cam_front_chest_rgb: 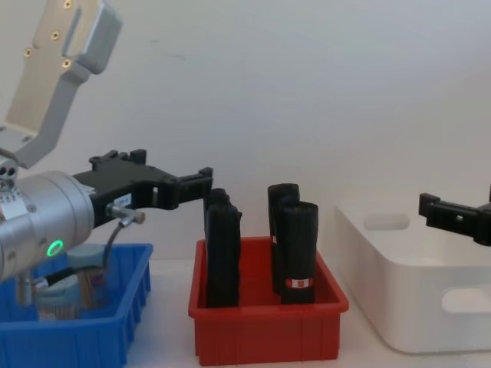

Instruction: Pick the cotton swabs from the blue box and place them into the white box.

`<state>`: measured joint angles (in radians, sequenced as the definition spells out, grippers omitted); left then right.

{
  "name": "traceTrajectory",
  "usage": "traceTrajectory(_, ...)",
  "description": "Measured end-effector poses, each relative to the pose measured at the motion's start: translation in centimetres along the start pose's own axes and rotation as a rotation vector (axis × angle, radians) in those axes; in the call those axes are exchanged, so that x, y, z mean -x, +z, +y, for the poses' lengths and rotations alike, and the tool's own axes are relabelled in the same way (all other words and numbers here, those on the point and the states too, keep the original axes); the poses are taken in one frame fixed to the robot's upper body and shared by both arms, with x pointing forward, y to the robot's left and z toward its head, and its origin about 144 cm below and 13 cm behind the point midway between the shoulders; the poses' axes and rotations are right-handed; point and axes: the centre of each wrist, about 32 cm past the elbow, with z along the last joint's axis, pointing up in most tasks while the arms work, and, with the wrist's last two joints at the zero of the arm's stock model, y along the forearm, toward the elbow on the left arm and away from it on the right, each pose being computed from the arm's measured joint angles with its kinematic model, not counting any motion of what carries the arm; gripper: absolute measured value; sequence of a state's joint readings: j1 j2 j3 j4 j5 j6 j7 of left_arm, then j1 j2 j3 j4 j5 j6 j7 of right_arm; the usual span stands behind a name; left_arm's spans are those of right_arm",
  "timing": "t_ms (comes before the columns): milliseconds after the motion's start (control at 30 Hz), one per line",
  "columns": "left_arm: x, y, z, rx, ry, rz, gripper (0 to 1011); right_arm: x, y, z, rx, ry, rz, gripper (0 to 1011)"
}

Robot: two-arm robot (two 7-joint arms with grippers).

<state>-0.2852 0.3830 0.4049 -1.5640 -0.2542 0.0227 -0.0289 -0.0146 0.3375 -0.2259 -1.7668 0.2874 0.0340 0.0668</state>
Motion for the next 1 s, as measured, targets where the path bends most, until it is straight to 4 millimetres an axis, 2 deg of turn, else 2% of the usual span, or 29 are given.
traceTrajectory(567, -4.8, -1.3, -1.3, -0.136, 0.100, 0.057, 1004, 0.0, 0.0, 0.0, 0.000, 0.000, 0.000, 1002)
traceTrajectory(1000, -7.3, -2.5, -1.4, -0.253, 0.176, 0.102, 1004, 0.0, 0.0, 0.0, 0.000, 0.000, 0.000, 1001)
